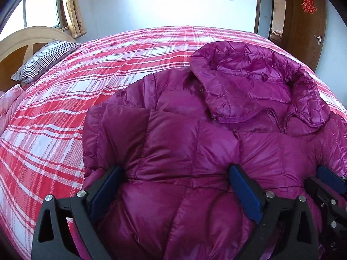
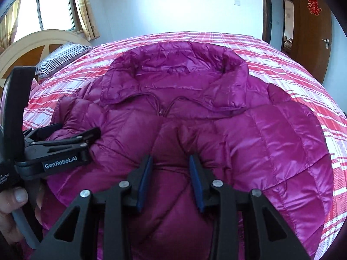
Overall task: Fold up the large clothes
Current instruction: 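Release the sleeve onto the jacket and smooth it with the left gripper, then grasp the jacket hem edge with the right gripper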
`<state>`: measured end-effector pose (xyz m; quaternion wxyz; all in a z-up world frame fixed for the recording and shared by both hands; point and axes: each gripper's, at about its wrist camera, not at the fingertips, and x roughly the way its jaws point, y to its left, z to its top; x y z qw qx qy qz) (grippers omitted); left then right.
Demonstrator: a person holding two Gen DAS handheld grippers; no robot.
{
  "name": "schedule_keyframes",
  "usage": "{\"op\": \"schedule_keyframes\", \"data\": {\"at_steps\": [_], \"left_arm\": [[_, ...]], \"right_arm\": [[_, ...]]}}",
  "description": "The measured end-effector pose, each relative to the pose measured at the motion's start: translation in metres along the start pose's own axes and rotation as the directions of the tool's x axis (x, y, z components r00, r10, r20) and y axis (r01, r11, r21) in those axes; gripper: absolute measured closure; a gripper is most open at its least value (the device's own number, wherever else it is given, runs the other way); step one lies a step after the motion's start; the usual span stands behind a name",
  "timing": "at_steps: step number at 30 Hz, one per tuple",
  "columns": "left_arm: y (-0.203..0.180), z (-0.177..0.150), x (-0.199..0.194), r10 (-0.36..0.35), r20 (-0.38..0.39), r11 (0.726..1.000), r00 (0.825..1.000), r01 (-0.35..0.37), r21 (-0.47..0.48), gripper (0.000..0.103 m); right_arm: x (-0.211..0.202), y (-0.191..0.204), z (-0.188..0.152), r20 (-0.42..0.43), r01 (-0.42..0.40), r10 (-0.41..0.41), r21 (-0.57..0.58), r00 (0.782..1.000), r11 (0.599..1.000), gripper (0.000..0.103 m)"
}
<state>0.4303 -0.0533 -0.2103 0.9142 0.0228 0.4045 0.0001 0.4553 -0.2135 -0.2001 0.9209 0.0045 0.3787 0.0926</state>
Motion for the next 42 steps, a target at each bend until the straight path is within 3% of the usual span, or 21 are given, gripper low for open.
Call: {"op": "schedule_keyframes", "data": {"at_steps": [3, 7, 11, 13, 16, 21, 24, 29, 33, 37, 40, 42], "left_arm": [[0.000, 0.004, -0.016, 0.017, 0.016, 1.000, 1.000, -0.017, 0.004, 0.004], [-0.009, 0.010, -0.041, -0.010, 0.098, 1.000, 0.995, 0.008, 0.019, 0.004], [-0.020, 0.001, -0.018, 0.020, 0.051, 0.996, 0.999, -0.024, 0.081, 0.004], [-0.010, -0.005, -0.007, -0.032, 0.026, 0.999, 0.999, 0.031, 0.035, 0.004], [0.006, -0.010, -0.008, -0.089, 0.052, 0.995, 0.995, 0.091, -0.037, 0.004], [0.005, -0.013, -0.007, -0.095, 0.055, 0.995, 0.994, 0.097, -0.035, 0.003], [0.008, -0.015, -0.007, -0.112, 0.063, 0.992, 0.992, 0.115, -0.047, 0.002], [0.002, -0.016, -0.006, -0.089, 0.055, 0.996, 0.995, 0.090, -0.028, 0.001], [-0.001, -0.017, -0.005, -0.069, 0.054, 0.997, 0.996, 0.070, -0.016, 0.001], [0.002, -0.019, -0.007, -0.080, 0.065, 0.996, 0.995, 0.082, -0.027, 0.001], [0.002, -0.020, -0.007, -0.082, 0.069, 0.996, 0.994, 0.084, -0.029, 0.001], [0.002, -0.020, -0.007, -0.083, 0.071, 0.996, 0.994, 0.085, -0.031, 0.001]], "right_arm": [[0.001, 0.002, -0.001, 0.003, 0.013, -0.013, -0.011, 1.000, 1.000, 0.065], [0.000, 0.002, -0.002, 0.009, 0.010, -0.010, -0.008, 1.000, 1.000, 0.065], [-0.001, -0.001, -0.002, 0.015, -0.006, 0.006, 0.005, 1.000, 1.000, 0.065], [-0.002, -0.001, -0.002, 0.016, -0.008, 0.007, 0.007, 1.000, 1.000, 0.065], [-0.002, -0.001, -0.002, 0.018, -0.009, 0.009, 0.006, 1.000, 1.000, 0.065], [-0.003, -0.003, 0.000, 0.015, -0.029, 0.029, 0.012, 0.999, 0.999, 0.064], [-0.008, -0.010, 0.010, 0.000, -0.099, 0.099, 0.017, 0.995, 0.995, 0.059], [-0.029, -0.026, 0.063, 0.053, -0.074, 0.076, -0.039, 0.996, 0.997, 0.055], [-0.016, -0.033, 0.118, 0.077, -0.022, 0.033, -0.135, 0.996, 0.991, 0.051], [0.023, -0.031, 0.165, 0.001, -0.030, 0.031, -0.225, 1.000, 0.974, 0.046], [0.052, -0.020, 0.184, -0.060, -0.032, 0.012, -0.329, 0.998, 0.944, 0.046], [0.064, -0.014, 0.188, -0.092, -0.051, 0.018, -0.367, 0.996, 0.929, 0.040]]}}
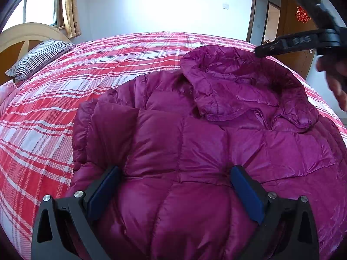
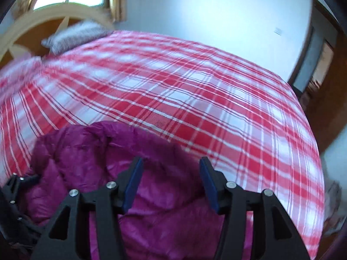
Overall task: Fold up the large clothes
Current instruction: 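Grasp the jacket hem edge with the right gripper, then lift the hem and fold it toward the collar with the right gripper while the left gripper holds the jacket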
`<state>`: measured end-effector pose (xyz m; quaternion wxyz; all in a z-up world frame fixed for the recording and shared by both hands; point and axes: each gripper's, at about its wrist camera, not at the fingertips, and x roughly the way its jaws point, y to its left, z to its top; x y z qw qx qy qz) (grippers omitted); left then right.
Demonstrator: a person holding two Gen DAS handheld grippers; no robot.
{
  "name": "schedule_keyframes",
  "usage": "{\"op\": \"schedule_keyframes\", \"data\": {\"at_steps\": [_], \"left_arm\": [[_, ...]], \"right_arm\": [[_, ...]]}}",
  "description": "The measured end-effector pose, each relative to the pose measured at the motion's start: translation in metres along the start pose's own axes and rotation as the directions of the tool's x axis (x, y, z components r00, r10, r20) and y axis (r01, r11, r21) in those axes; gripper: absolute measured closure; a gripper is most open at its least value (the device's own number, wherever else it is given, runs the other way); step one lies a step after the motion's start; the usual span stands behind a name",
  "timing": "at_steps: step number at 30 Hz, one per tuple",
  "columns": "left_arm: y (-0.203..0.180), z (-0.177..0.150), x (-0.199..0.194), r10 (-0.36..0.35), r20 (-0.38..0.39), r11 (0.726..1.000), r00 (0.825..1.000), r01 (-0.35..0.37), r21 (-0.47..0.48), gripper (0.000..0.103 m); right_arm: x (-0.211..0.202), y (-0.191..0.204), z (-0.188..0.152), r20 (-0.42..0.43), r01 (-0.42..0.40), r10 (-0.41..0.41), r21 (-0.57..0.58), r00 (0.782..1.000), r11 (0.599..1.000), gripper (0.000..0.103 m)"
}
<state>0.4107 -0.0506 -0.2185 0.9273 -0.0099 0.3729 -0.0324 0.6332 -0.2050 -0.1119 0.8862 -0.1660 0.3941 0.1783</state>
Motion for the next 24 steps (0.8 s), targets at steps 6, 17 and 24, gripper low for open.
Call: {"op": "schedule_keyframes", "data": {"at_steps": [6, 17, 24], "left_arm": [[0.002, -0.001, -0.001, -0.007, 0.008, 1.000, 1.000, 0.007, -0.009, 0.001], [0.002, -0.002, -0.002, -0.007, 0.011, 1.000, 1.000, 0.008, -0.010, 0.001], [0.000, 0.000, -0.003, -0.003, 0.000, 1.000, 1.000, 0.003, -0.003, 0.001]], "right_arm": [[0.032, 0.012, 0.001, -0.100, 0.007, -0.024, -0.166, 0.995, 0.986, 0.038], [0.011, 0.033, -0.038, -0.003, 0.125, -0.133, -0.312, 0.991, 0.942, 0.089], [0.031, 0.046, -0.082, 0.066, 0.226, -0.217, -0.281, 0.974, 0.932, 0.090]]}}
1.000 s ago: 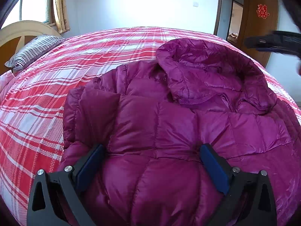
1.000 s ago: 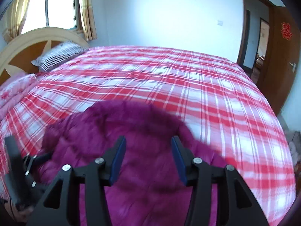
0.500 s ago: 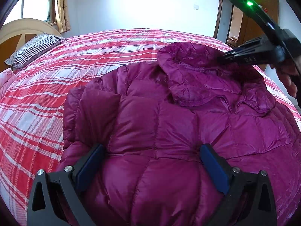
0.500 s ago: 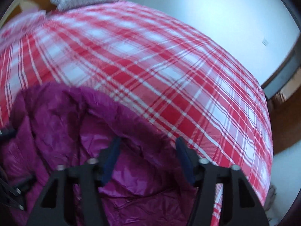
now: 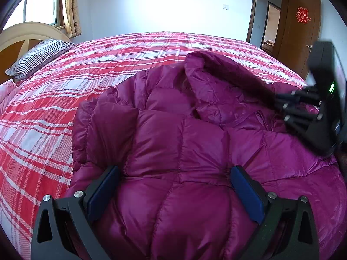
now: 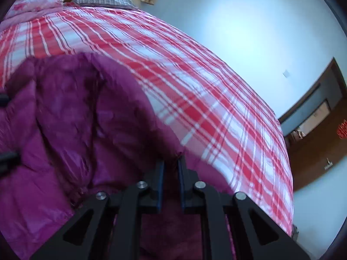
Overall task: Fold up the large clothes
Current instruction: 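Lift the hem and fold it toward the collar with the right gripper while the left gripper holds the jacket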
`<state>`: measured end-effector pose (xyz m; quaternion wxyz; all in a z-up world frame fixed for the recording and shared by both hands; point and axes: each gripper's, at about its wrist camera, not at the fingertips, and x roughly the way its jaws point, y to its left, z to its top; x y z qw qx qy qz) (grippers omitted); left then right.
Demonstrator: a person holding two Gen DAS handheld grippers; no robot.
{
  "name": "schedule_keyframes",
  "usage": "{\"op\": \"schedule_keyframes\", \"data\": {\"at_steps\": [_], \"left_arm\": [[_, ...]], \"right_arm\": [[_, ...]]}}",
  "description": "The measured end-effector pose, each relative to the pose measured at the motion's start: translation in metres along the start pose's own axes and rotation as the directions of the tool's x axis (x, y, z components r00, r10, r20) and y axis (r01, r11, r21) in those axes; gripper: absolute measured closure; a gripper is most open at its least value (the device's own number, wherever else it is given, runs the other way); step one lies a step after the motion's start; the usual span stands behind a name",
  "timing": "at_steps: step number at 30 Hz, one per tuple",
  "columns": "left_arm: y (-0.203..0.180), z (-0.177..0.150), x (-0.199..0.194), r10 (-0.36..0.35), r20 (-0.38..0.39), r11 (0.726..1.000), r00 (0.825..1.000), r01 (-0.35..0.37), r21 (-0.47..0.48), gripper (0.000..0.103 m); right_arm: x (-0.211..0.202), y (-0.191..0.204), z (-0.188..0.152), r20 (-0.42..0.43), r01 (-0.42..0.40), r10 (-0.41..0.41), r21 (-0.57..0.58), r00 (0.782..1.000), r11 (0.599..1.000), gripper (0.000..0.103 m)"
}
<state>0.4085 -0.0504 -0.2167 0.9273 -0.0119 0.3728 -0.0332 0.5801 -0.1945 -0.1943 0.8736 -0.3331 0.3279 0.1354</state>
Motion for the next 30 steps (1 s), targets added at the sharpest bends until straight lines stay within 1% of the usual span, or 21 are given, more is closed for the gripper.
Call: {"op": "schedule_keyframes", "data": {"at_steps": [2, 4, 5, 6, 7, 9, 10, 11, 12, 13, 14, 15, 16, 17, 19, 21, 22, 24, 26, 28, 30], "left_arm": [[0.000, 0.001, -0.004, 0.010, -0.004, 1.000, 1.000, -0.010, -0.004, 0.001], [0.004, 0.008, -0.016, 0.018, 0.001, 1.000, 1.000, -0.018, -0.026, 0.001], [0.005, 0.017, -0.026, 0.004, 0.026, 0.999, 1.000, -0.003, -0.035, 0.001], [0.007, 0.029, -0.038, -0.004, 0.069, 0.999, 0.998, 0.006, -0.034, 0.001], [0.008, 0.048, -0.052, -0.001, 0.128, 0.999, 0.992, 0.005, -0.032, 0.001], [0.010, 0.082, -0.062, -0.002, 0.183, 0.999, 0.983, 0.011, -0.047, 0.001], [0.009, 0.104, -0.060, -0.015, 0.191, 0.998, 0.981, 0.027, -0.058, 0.001], [0.007, 0.120, -0.054, -0.026, 0.189, 0.998, 0.982, 0.037, -0.056, 0.001], [0.003, 0.139, -0.041, -0.017, 0.176, 0.998, 0.984, 0.026, -0.049, 0.001], [0.001, 0.148, -0.031, 0.011, 0.166, 0.999, 0.986, -0.003, -0.045, 0.001], [-0.004, 0.159, -0.014, 0.058, 0.145, 0.998, 0.988, -0.052, -0.039, 0.001], [-0.008, 0.162, 0.000, 0.070, 0.116, 0.997, 0.991, -0.067, -0.022, 0.001], [-0.012, 0.163, 0.017, 0.092, 0.081, 0.996, 0.992, -0.093, 0.004, 0.001], [-0.013, 0.160, 0.030, 0.129, 0.056, 0.991, 0.990, -0.131, 0.019, 0.001], [-0.013, 0.141, 0.047, 0.142, 0.006, 0.988, 0.990, -0.142, 0.065, 0.001], [-0.010, 0.117, 0.062, 0.190, -0.022, 0.977, 0.982, -0.187, 0.102, 0.001], [-0.006, 0.108, 0.067, 0.188, -0.035, 0.978, 0.982, -0.183, 0.103, 0.001], [0.000, 0.095, 0.074, 0.154, -0.066, 0.987, 0.986, -0.149, 0.066, 0.001], [0.003, 0.091, 0.073, 0.147, -0.054, 0.988, 0.988, -0.144, 0.048, 0.001], [0.001, 0.090, 0.075, 0.151, -0.048, 0.987, 0.987, -0.149, 0.055, 0.001], [-0.001, 0.088, 0.076, 0.154, -0.042, 0.987, 0.987, -0.152, 0.056, 0.001]], "right_arm": [[0.010, 0.008, -0.008, 0.002, 0.034, -0.034, 0.005, 0.999, 0.999, 0.091], [0.011, 0.010, -0.009, 0.013, 0.065, -0.065, 0.008, 0.998, 0.998, 0.092], [0.011, 0.011, -0.008, 0.016, 0.070, -0.070, 0.004, 0.997, 0.998, 0.092], [0.011, 0.011, -0.009, 0.019, 0.073, -0.073, 0.004, 0.997, 0.997, 0.092], [0.012, 0.011, -0.009, 0.021, 0.075, -0.075, 0.005, 0.997, 0.997, 0.092], [0.014, 0.012, -0.008, 0.022, 0.078, -0.078, 0.002, 0.997, 0.997, 0.092], [0.015, 0.013, -0.008, 0.024, 0.081, -0.081, 0.000, 0.996, 0.997, 0.092], [0.015, 0.014, -0.009, 0.026, 0.083, -0.083, -0.002, 0.996, 0.997, 0.092], [0.014, 0.015, -0.011, 0.027, 0.084, -0.084, -0.002, 0.996, 0.996, 0.092], [0.015, 0.015, -0.011, 0.028, 0.084, -0.084, -0.001, 0.996, 0.996, 0.092], [0.015, 0.013, -0.011, 0.030, 0.081, -0.081, 0.002, 0.996, 0.997, 0.092], [0.016, 0.013, -0.010, 0.032, 0.080, -0.080, 0.004, 0.996, 0.997, 0.092], [0.015, 0.014, -0.011, 0.033, 0.079, -0.079, 0.006, 0.996, 0.997, 0.092], [0.015, 0.014, -0.011, 0.035, 0.079, -0.080, 0.007, 0.996, 0.997, 0.092], [0.016, 0.014, -0.010, 0.038, 0.083, -0.083, 0.007, 0.996, 0.997, 0.092], [0.014, 0.016, -0.012, 0.041, 0.087, -0.087, 0.007, 0.995, 0.996, 0.092], [0.013, 0.017, -0.013, 0.043, 0.086, -0.086, 0.008, 0.995, 0.996, 0.092], [0.012, 0.017, -0.014, 0.046, 0.076, -0.077, 0.012, 0.996, 0.997, 0.092], [0.011, 0.016, -0.014, 0.048, 0.067, -0.067, 0.010, 0.997, 0.998, 0.092], [0.007, 0.013, -0.013, 0.053, 0.029, -0.029, 0.010, 0.998, 1.000, 0.091], [-0.008, -0.002, -0.012, 0.076, -0.055, 0.049, 0.085, 0.996, 0.995, 0.087]]}}
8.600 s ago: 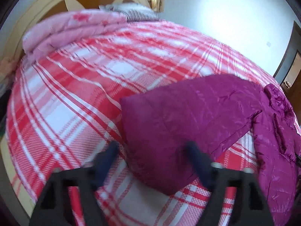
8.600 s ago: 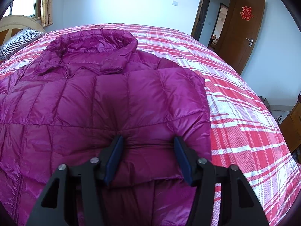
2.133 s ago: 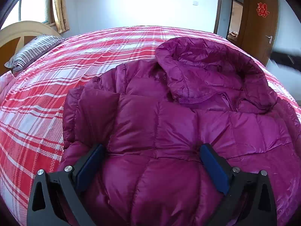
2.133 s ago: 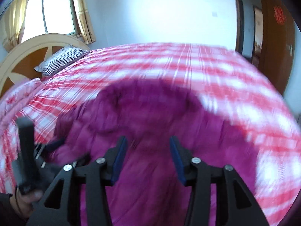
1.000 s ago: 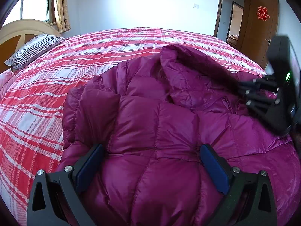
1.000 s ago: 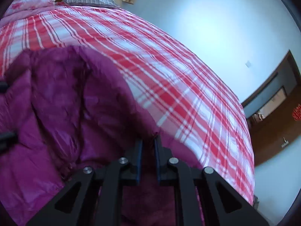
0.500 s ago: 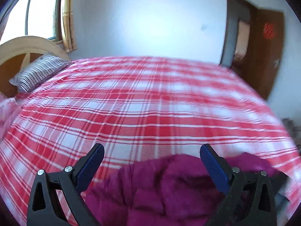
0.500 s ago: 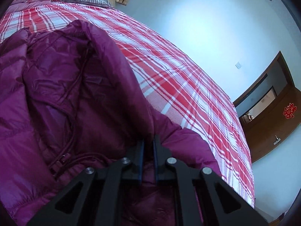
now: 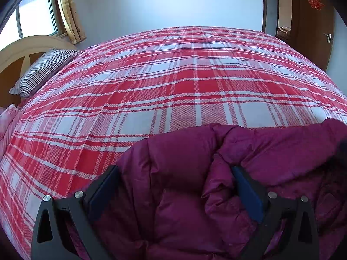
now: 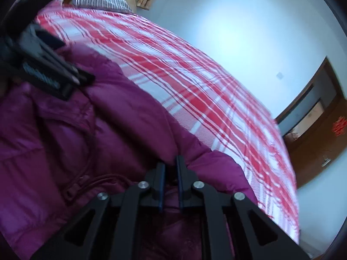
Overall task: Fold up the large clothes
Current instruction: 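Lift the hem and fold it toward the collar with the right gripper while the left gripper holds the jacket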
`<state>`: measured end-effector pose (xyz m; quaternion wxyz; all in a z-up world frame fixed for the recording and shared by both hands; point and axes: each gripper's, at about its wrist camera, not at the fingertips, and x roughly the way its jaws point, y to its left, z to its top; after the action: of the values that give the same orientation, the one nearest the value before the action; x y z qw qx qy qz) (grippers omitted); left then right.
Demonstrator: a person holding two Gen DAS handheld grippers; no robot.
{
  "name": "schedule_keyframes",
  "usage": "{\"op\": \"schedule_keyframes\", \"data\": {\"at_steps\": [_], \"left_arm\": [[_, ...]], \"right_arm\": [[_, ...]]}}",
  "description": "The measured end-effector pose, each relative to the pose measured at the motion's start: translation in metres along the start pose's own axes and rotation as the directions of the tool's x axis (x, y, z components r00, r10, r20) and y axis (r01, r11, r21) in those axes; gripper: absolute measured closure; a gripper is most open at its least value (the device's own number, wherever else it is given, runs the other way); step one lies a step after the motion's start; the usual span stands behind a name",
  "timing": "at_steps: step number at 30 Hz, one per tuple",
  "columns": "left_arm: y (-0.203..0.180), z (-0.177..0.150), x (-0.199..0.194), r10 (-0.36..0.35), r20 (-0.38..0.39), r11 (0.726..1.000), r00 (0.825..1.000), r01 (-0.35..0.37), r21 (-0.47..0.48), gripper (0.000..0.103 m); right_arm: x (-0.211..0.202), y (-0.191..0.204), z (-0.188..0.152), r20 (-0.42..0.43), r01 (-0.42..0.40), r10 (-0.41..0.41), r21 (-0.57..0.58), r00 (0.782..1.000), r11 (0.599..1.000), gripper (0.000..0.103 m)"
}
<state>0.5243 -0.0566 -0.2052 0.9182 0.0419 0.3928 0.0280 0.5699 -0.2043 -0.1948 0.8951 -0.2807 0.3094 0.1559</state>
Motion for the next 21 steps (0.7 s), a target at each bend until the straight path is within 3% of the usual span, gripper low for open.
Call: {"op": "schedule_keyframes", "data": {"at_steps": [1, 3, 6, 8, 9, 11, 12, 18, 21], "left_arm": [[-0.001, 0.000, 0.000, 0.000, 0.001, 1.000, 1.000, 0.000, 0.001, 0.001], [0.000, -0.001, 0.001, -0.003, 0.001, 1.000, 1.000, 0.003, -0.003, 0.001], [0.000, 0.001, 0.002, -0.005, 0.005, 1.000, 1.000, 0.005, -0.007, 0.001], [0.000, 0.001, 0.003, -0.010, 0.004, 1.000, 1.000, 0.010, -0.011, 0.001], [0.001, 0.001, 0.003, -0.012, 0.003, 1.000, 1.000, 0.012, -0.013, 0.001], [0.002, 0.000, 0.003, -0.021, 0.003, 1.000, 1.000, 0.021, -0.020, 0.001], [0.003, 0.000, 0.004, -0.024, 0.003, 0.999, 1.000, 0.024, -0.023, 0.001], [0.004, 0.000, 0.004, -0.033, 0.004, 0.999, 0.999, 0.033, -0.030, 0.001], [0.006, 0.002, -0.010, -0.012, 0.027, 0.999, 1.000, 0.013, -0.037, 0.001]], "right_arm": [[-0.013, -0.014, 0.003, 0.031, -0.051, 0.048, 0.078, 0.998, 0.996, 0.085], [-0.031, -0.041, 0.009, 0.083, -0.084, 0.066, 0.231, 0.994, 0.969, 0.069], [-0.036, -0.089, 0.016, 0.101, -0.094, 0.051, 0.481, 0.994, 0.872, 0.066], [-0.025, -0.111, 0.019, 0.087, -0.101, 0.062, 0.588, 0.994, 0.802, 0.066], [-0.017, -0.113, 0.019, 0.076, -0.103, 0.072, 0.603, 0.995, 0.791, 0.065], [-0.001, -0.108, 0.018, 0.029, -0.099, 0.102, 0.604, 0.994, 0.791, 0.066], [0.008, -0.102, 0.016, -0.008, -0.085, 0.111, 0.588, 0.994, 0.804, 0.071], [0.015, -0.064, -0.016, -0.109, -0.028, 0.086, 0.451, 0.990, 0.892, 0.076], [0.016, -0.067, -0.027, -0.100, -0.038, 0.096, 0.471, 0.990, 0.881, 0.078]]}}
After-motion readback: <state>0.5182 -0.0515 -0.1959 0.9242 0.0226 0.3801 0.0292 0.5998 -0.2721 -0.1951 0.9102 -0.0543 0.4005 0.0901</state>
